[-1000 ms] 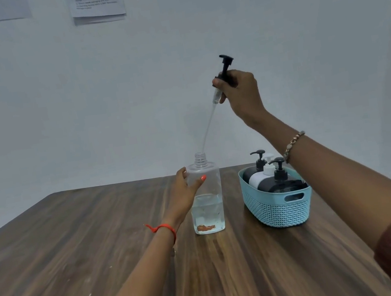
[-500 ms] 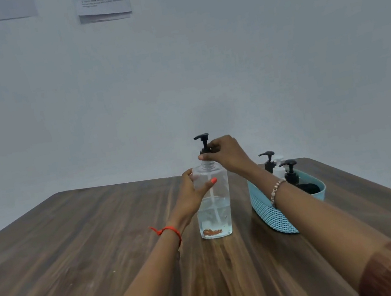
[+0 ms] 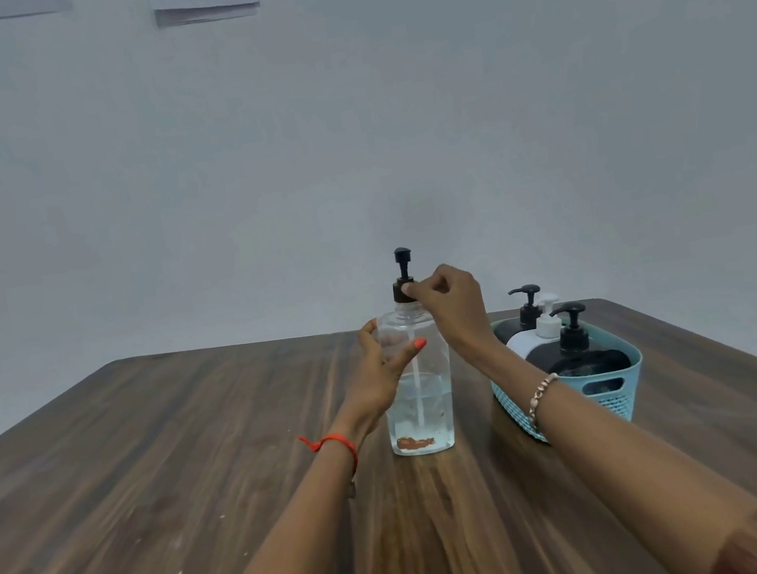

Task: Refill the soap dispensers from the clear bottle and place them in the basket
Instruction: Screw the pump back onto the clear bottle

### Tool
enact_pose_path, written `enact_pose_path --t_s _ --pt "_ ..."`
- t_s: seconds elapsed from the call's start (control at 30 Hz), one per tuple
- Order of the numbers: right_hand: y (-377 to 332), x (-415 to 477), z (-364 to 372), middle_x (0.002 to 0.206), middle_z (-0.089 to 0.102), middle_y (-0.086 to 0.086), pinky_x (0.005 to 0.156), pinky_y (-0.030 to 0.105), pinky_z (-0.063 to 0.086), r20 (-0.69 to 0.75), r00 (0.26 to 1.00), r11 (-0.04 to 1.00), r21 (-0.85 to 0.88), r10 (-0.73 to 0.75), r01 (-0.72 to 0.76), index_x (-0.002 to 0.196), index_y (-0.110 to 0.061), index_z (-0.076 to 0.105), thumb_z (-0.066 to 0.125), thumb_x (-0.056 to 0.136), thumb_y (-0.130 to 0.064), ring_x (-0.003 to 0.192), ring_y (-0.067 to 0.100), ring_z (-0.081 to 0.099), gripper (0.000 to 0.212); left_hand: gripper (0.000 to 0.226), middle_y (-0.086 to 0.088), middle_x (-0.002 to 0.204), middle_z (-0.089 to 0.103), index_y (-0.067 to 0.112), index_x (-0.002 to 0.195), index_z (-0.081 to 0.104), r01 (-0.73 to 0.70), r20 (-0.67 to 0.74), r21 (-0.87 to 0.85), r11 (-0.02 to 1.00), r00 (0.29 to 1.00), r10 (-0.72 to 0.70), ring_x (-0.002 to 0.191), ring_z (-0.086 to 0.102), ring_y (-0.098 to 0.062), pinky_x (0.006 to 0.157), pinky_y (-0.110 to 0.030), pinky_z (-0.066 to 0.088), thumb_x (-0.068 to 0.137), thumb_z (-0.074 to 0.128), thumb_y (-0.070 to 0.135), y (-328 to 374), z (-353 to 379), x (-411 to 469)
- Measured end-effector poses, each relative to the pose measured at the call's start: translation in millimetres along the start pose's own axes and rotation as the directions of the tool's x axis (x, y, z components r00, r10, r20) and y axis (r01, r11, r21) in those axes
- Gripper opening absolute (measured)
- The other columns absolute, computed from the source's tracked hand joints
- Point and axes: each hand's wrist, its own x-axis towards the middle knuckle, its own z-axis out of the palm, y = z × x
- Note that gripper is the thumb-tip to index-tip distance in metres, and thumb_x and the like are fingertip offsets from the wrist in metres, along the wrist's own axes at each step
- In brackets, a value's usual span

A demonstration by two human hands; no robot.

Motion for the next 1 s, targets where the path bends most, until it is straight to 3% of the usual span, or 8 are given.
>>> enact_pose_path --t_s 0.1,0.17,0.23,0.37,0.5,0.67,0.8,1.0 --pt "-1 3 -6 0.082 0.063 0.009 0.078 0.034 0.050 0.052 0.996 0.984 0.154 0.078 -0.085 0.085 -0.006 0.059 0.062 0.081 -0.001 0.081 0.023 0.061 0.006 0.072 -0.008 0.132 0.046 0.015 0.140 0.016 -0.004 -0.003 -0.001 1.000 1.000 0.004 0.096 0.054 -0.008 0.069 -0.015 0.045 0.087 0.061 0.031 -1 0 0" --pt "-5 6 -9 0.093 0.066 0.012 0.084 0.033 0.051 0.153 0.982 0.967 0.213 0.108 -0.139 0.107 -0.005 0.058 0.062 0.080 0.003 0.088 0.024 0.064 0.028 0.073 -0.009 0.133 0.045 0.015 0.140 0.016 0.000 -0.005 0.002 1.000 1.000 0.000 0.103 0.052 -0.013 0.079 -0.022 0.045 0.086 0.062 0.033 -1 0 0" --pt "-5 6 -9 0.087 0.067 0.008 0.085 0.029 0.051 0.167 0.982 0.981 0.159 0.088 -0.115 0.116 -0.002 0.056 0.071 0.076 0.000 0.083 0.020 0.065 0.043 0.074 -0.010 0.135 0.045 0.016 0.140 0.016 0.007 -0.005 0.001 1.000 1.000 -0.007 0.110 0.051 -0.017 0.085 -0.028 0.043 0.085 0.062 0.035 -3 0 1" --pt "-4 2 -6 0.085 0.069 0.005 0.083 0.025 0.052 0.168 0.982 0.993 0.065 0.085 -0.097 0.106 -0.003 0.066 0.079 0.070 -0.014 0.080 0.016 0.065 0.040 0.075 -0.010 0.135 0.045 0.016 0.141 0.014 0.015 0.001 -0.003 1.000 1.000 -0.015 0.107 0.051 -0.016 0.082 -0.026 0.044 0.086 0.061 0.035 -5 0 2" --pt "-4 5 -9 0.090 0.070 0.014 0.093 0.041 0.051 0.199 0.968 0.961 0.202 0.150 -0.191 0.090 -0.003 0.071 0.069 0.078 -0.005 0.087 0.025 0.066 0.013 0.074 -0.009 0.132 0.047 0.016 0.141 0.014 0.012 0.003 -0.014 1.000 1.000 -0.012 0.103 0.054 -0.014 0.069 -0.017 0.046 0.087 0.061 0.032 -6 -1 3" --pt "-4 5 -6 0.077 0.059 -0.002 0.069 0.019 0.045 0.167 0.972 0.978 0.101 0.167 -0.185 0.081 -0.011 0.054 0.080 0.069 -0.016 0.072 0.009 0.058 0.029 0.073 -0.006 0.135 0.048 0.018 0.142 0.025 0.015 0.008 0.002 1.000 1.000 -0.015 0.111 0.054 -0.017 0.089 -0.030 0.048 0.084 0.063 0.042 -10 0 5" --pt "-5 6 -7 0.093 0.067 0.006 0.084 0.024 0.047 0.236 0.956 0.963 0.162 0.175 -0.216 0.107 -0.001 0.062 0.071 0.078 -0.009 0.084 0.014 0.064 0.032 0.080 -0.007 0.135 0.049 0.019 0.139 0.031 0.024 0.005 0.019 1.000 1.000 -0.024 0.117 0.053 -0.021 0.100 -0.046 0.046 0.076 0.066 0.053 -12 -1 4" --pt "-8 1 3 0.082 0.060 -0.006 0.063 0.013 0.041 0.126 0.978 0.984 0.042 0.168 -0.174 0.100 -0.006 0.057 0.081 0.069 -0.022 0.074 0.004 0.057 0.042 0.101 -0.009 0.139 0.046 0.021 0.138 0.032 0.014 0.009 0.007 1.000 1.000 -0.014 0.120 0.052 -0.024 0.101 -0.050 0.044 0.058 0.066 0.073 -17 -1 7"
